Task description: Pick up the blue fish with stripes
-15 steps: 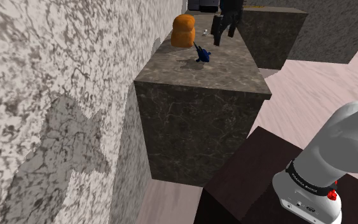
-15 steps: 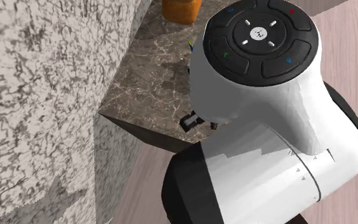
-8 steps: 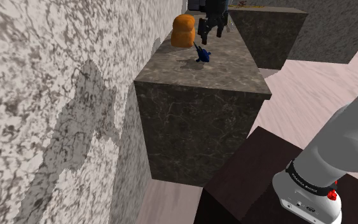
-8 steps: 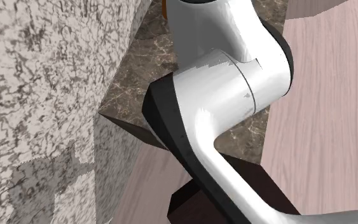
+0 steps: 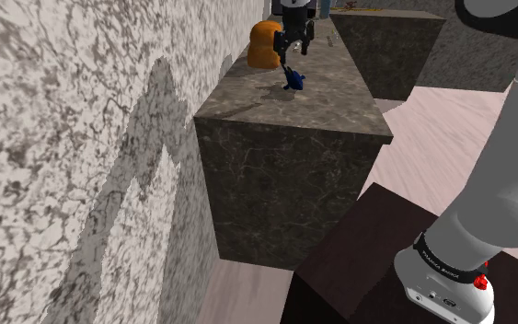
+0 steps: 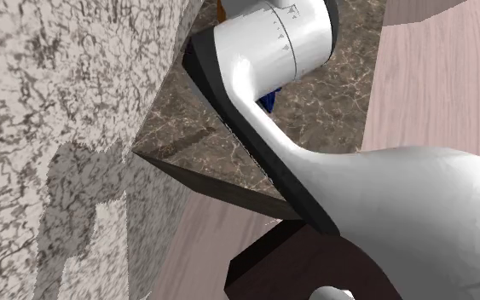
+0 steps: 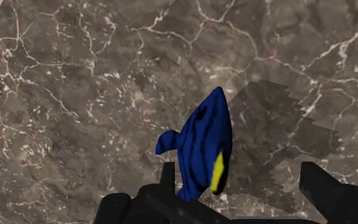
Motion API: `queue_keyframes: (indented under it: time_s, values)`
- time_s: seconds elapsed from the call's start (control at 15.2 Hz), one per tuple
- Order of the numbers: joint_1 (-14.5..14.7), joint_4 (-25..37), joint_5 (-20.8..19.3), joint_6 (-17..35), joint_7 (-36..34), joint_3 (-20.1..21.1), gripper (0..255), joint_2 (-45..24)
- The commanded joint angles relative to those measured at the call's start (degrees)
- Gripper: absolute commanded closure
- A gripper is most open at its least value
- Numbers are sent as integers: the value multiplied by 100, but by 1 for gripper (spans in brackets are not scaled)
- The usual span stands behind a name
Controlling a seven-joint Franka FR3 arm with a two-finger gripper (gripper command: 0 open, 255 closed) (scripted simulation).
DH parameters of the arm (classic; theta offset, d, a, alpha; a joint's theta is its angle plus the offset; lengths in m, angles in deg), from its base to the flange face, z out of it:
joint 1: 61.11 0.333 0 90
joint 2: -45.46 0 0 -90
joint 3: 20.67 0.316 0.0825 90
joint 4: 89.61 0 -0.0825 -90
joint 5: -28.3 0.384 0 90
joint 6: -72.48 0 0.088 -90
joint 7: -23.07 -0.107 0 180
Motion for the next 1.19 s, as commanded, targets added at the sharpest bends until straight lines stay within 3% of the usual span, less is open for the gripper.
queue_keyframes:
  time_s: [0.0,0.33,0.92,0.99,1.12]
  values:
    - [-73,712,28,-163,9,-59,0,-574]
    - [-255,2818,129,-819,17,-165,0,-2084]
    - [-247,1938,102,-128,-92,-158,0,-1903]
    - [-251,1885,101,-101,-90,-159,255,-1877]
    - [-254,1870,102,-92,-88,-160,255,-1870]
